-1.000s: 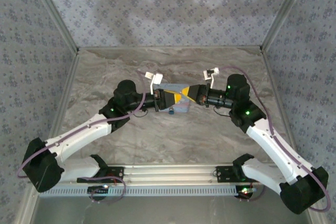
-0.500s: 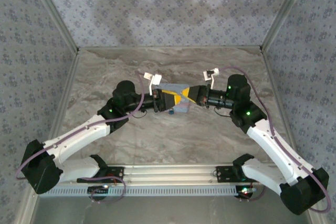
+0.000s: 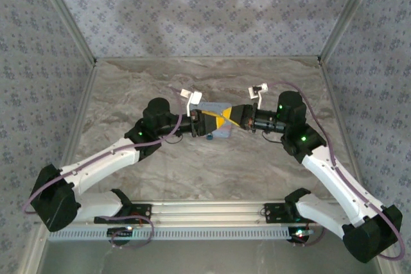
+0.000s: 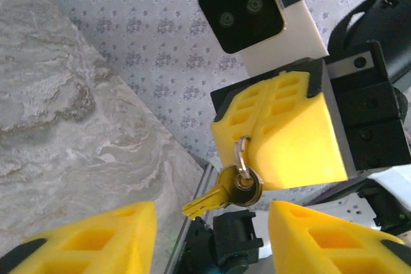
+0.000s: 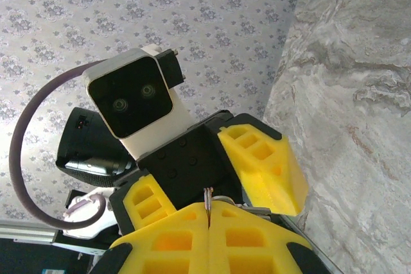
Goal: Unlock the padlock with the key
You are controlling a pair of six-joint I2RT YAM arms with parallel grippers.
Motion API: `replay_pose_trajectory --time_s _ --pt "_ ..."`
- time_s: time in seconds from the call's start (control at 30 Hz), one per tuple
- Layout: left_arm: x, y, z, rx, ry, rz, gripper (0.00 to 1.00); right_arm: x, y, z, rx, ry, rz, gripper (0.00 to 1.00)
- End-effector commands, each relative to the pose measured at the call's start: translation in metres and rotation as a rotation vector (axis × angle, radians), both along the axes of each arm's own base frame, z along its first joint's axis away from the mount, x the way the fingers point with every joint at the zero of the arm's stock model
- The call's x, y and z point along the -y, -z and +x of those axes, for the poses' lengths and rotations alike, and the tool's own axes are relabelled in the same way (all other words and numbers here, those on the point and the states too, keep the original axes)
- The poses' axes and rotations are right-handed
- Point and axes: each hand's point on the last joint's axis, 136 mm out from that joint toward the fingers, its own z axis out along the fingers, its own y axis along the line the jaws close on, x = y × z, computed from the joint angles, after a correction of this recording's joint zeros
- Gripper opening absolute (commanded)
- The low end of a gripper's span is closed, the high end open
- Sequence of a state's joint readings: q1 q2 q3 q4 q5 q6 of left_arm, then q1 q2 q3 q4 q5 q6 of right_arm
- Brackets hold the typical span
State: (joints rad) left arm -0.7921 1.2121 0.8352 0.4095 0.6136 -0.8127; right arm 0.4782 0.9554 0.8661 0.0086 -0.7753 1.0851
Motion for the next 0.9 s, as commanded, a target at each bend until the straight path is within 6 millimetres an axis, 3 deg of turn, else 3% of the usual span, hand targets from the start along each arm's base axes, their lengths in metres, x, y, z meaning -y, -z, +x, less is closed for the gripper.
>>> replay_pose_trajectory --time_s 0.0,0.37,0.7,0.87 --pt "0.002 -0.032 -0.006 0.071 0.028 -0.064 0.4 -0.001 -0.004 -0.006 0.011 -0.024 0.015 0.0" --pt "-0.002 -0.035 -0.009 0.084 0.025 -0.053 0.13 0.0 0.001 -0.008 -0.001 -0.028 0.006 0.0" --pt "-0.009 -0.031 -0.012 0.095 0.011 -0.01 0.0 0.004 0.006 -0.013 0.003 -0.041 -0.035 0.0" --pt "-0.013 -0.027 -0.015 0.096 0.009 0.039 0.0 0.006 0.009 -0.02 0.019 -0.075 -0.058 0.0"
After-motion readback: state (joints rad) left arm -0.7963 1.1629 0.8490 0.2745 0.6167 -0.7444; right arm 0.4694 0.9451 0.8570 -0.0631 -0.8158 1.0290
